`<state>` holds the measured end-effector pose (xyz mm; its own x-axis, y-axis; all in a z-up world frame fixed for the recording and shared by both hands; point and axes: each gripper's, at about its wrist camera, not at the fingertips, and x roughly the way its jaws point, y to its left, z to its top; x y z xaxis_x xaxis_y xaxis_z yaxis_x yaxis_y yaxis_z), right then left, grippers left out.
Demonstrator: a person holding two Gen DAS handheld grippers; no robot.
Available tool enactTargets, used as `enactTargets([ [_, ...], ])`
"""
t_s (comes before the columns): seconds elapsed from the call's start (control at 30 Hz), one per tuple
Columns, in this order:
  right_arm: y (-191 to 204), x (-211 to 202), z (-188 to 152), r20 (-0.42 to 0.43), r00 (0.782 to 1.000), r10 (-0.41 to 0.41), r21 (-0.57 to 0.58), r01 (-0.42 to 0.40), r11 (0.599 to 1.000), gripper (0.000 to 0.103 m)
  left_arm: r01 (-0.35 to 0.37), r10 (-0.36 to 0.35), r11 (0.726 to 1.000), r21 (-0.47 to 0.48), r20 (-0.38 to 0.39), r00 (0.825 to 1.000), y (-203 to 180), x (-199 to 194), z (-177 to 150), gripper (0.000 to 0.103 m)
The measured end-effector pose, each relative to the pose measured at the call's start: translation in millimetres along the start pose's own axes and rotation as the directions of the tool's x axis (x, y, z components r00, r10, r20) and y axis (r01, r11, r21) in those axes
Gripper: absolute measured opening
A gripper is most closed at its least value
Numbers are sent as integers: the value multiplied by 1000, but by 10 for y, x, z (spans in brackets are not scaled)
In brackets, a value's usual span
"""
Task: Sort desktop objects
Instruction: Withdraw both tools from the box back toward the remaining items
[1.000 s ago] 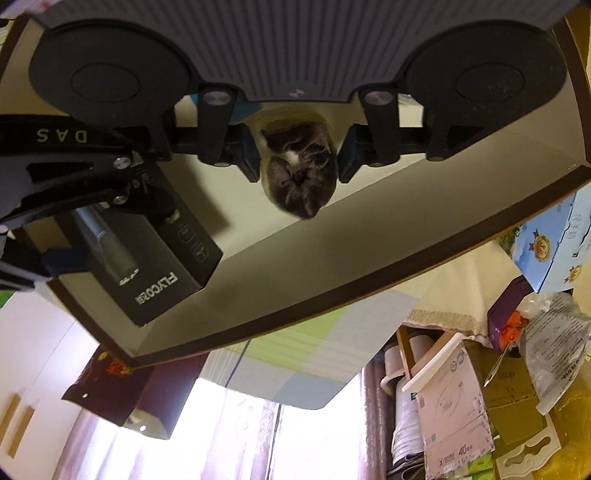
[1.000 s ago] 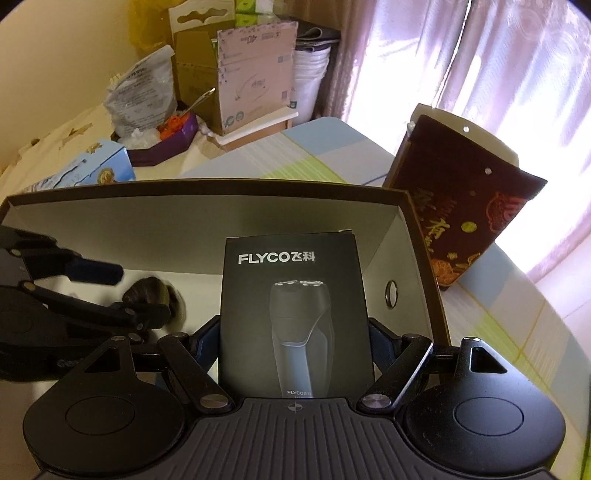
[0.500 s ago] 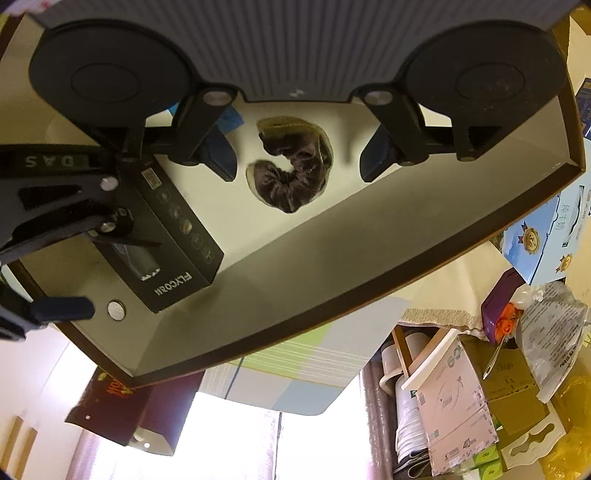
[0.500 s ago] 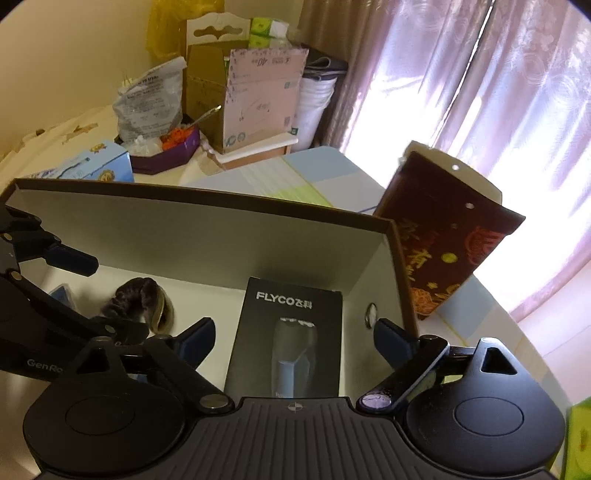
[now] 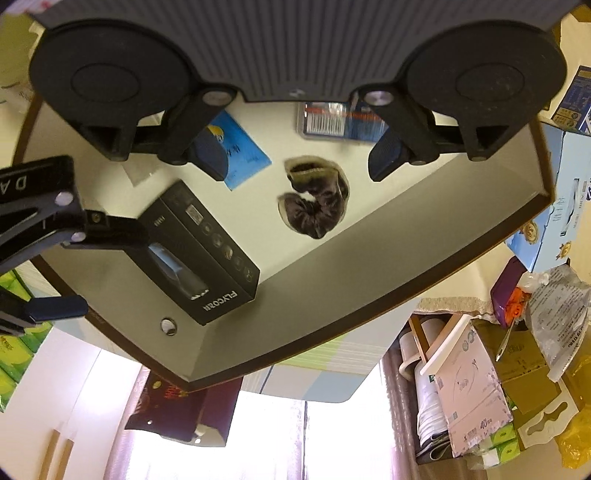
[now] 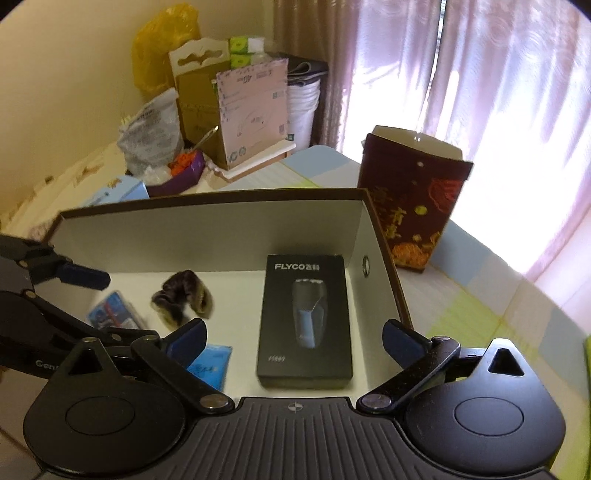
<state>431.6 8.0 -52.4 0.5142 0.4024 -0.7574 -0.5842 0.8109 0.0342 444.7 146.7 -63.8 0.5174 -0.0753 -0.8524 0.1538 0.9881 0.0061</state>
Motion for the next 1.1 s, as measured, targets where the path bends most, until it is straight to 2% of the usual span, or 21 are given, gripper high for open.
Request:
enactTargets([
  [0.23, 26, -329, -165, 20, 1000, 20, 75, -22, 997, 101, -6, 7, 1000, -11, 23, 1000, 8, -272, -130, 81],
  [0.4, 92, -533, -260, 44, 999, 23, 90, -27, 996, 101, -18, 18, 1000, -4, 41, 999, -26, -484, -221, 84],
  [1.1, 488, -1379, -762, 155, 988, -1, 133, -20, 991, 101, -56, 61, 998, -43, 137, 989, -116, -1430, -781, 86],
])
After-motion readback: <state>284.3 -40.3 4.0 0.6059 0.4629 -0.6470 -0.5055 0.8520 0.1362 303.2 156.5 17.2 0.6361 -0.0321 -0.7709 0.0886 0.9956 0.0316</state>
